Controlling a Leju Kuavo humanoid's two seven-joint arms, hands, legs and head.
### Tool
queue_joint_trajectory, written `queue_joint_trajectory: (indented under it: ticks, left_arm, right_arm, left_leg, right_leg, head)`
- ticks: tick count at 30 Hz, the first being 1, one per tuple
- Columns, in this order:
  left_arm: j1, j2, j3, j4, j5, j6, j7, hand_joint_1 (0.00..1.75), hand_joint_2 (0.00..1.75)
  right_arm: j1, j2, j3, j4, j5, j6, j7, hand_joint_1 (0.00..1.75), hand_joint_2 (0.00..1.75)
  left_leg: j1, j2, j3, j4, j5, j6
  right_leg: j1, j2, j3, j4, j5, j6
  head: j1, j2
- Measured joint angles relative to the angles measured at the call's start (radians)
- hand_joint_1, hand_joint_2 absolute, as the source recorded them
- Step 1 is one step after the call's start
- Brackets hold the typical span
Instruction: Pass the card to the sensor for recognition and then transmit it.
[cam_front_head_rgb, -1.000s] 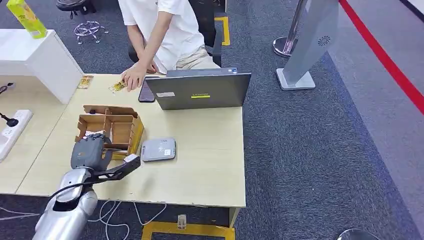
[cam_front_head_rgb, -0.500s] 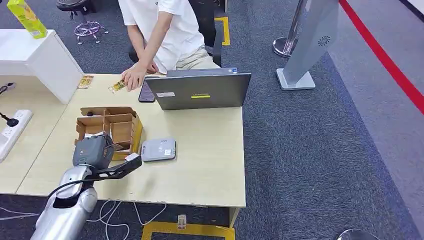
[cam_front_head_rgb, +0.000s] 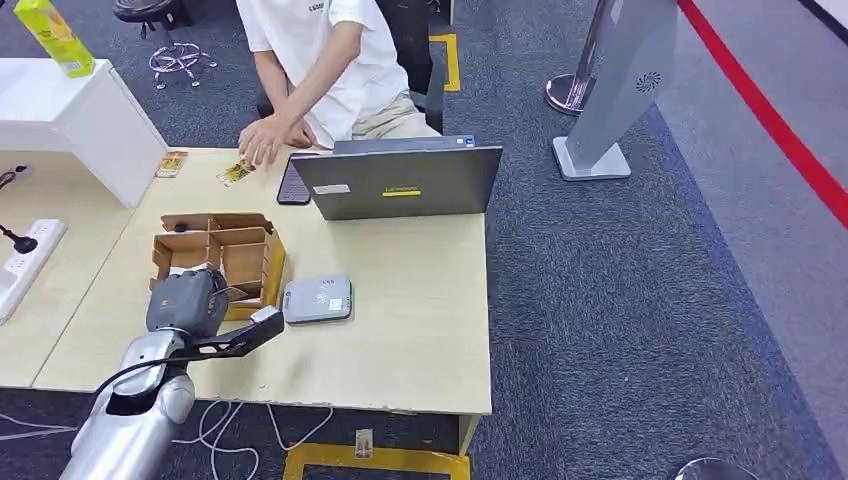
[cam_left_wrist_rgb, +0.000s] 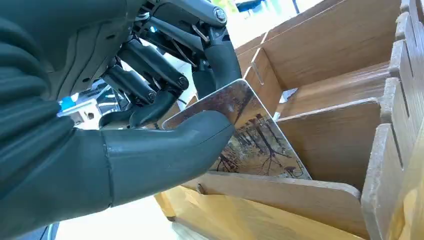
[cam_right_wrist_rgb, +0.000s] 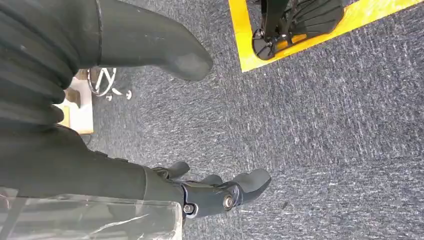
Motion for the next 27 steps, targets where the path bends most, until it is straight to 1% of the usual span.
queue_joint_trajectory:
  ticks: [11, 17, 19, 21, 24, 27]
  left_arm:
    - [0.0, 0.0, 0.0, 0.0, 0.01, 0.001, -0.004, 1.75, 1.75]
    - [0.004, 0.0, -0.007, -0.004, 0.005, 0.046, -0.017, 1.75, 1.75]
    - [0.017, 0.003, -0.017, -0.047, 0.003, 0.055, -0.023, 1.75, 1.75]
    - [0.031, 0.01, -0.027, -0.115, 0.011, 0.06, -0.034, 1.75, 1.75]
    - [0.045, 0.031, -0.047, -0.249, 0.031, 0.075, -0.059, 1.75, 1.75]
    - [0.053, 0.056, -0.063, -0.423, 0.104, 0.163, -0.115, 1.75, 1.75]
  right_arm:
    - [0.0, 0.0, 0.0, 0.0, 0.0, 0.0, 0.0, 0.0, 1.75]
    - [0.0, 0.0, -0.001, 0.0, -0.002, 0.0, 0.0, 0.0, 1.75]
    - [0.0, 0.0, -0.003, 0.0, -0.009, -0.002, -0.001, 0.0, 1.75]
    - [0.0, 0.0, -0.006, 0.0, -0.019, -0.003, -0.002, 0.0, 1.75]
    - [0.001, 0.0, -0.01, 0.0, -0.023, -0.008, -0.005, 0.0, 1.75]
    - [0.002, 0.0, -0.02, 0.0, -0.037, -0.014, -0.016, 0.0, 1.75]
  left_leg:
    - [0.0, 0.0, 0.0, 0.0, 0.0, 0.0]
    - [0.0, 0.0, 0.0, 0.0, 0.0, 0.0]
    - [0.0, 0.0, 0.0, 0.0, 0.0, 0.0]
    - [0.0, 0.0, 0.0, 0.0, 0.0, 0.0]
    - [0.0, 0.0, 0.0, 0.0, 0.0, 0.0]
    - [0.0, 0.0, 0.0, 0.0, 0.0, 0.0]
  right_leg:
    - [0.0, 0.0, 0.0, 0.0, 0.0, 0.0]
    - [0.0, 0.0, 0.0, 0.0, 0.0, 0.0]
    - [0.0, 0.0, 0.0, 0.0, 0.0, 0.0]
    - [0.0, 0.0, 0.0, 0.0, 0.0, 0.0]
    - [0.0, 0.0, 0.0, 0.0, 0.0, 0.0]
    - [0.0, 0.0, 0.0, 0.0, 0.0, 0.0]
  head:
    - [0.0, 0.0]
    - [0.0, 0.0]
    - [0.0, 0.0]
    - [0.0, 0.0]
    - [0.0, 0.0]
    - [0.0, 0.0]
